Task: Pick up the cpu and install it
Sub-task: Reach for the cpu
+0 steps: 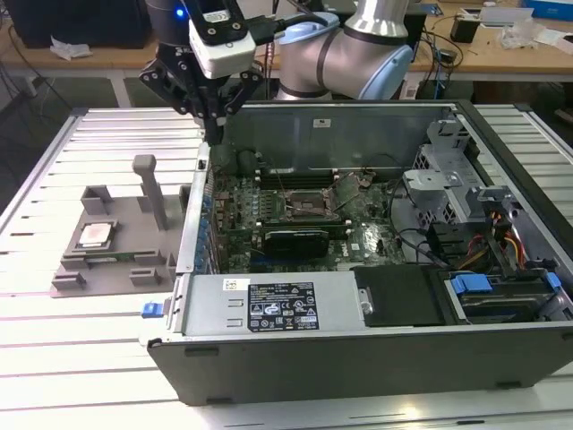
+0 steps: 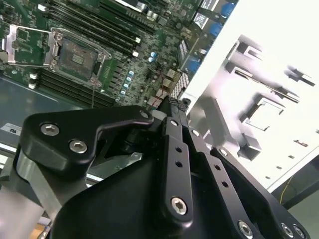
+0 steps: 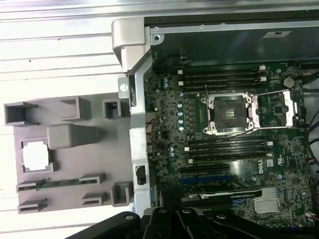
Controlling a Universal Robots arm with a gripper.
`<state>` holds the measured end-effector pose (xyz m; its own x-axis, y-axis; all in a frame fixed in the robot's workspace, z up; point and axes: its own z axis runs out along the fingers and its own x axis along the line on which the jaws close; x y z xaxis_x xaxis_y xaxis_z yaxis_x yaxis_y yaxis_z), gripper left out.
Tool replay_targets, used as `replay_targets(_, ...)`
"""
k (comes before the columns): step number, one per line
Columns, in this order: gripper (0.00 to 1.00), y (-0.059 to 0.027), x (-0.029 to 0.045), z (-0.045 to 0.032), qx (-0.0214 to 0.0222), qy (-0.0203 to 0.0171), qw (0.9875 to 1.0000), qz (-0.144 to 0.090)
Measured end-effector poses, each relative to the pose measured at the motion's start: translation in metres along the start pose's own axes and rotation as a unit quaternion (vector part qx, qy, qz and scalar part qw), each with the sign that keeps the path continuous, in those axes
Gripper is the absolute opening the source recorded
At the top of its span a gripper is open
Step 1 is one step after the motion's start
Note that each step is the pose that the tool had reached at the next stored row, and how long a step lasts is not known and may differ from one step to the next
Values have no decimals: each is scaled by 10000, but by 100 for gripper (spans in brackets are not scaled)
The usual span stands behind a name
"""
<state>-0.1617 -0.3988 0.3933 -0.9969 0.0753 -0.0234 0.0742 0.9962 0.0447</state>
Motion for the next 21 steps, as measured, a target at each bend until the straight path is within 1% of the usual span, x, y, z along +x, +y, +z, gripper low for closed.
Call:
replay_targets(3,11,-4,56,-2,0,0,10000,0)
replay_targets(5,11,-9,122,-4,0,0,10000,0)
replay_targets(7,11,-15,207,-6,0,0,10000,0)
replay_targets(9,11,-18,239,-7,0,0,10000,-1)
replay_targets(11,11,-23,308,-9,0,0,10000,0)
replay_targets(12,11,-24,325,-9,1,0,10000,0)
replay_targets(13,11,-27,360,-10,0,0,10000,0)
replay_targets(15,11,-29,391,-11,0,0,10000,0)
replay_targets(19,11,-36,485,-13,0,0,10000,0)
replay_targets(21,11,-39,518,-14,0,0,10000,0)
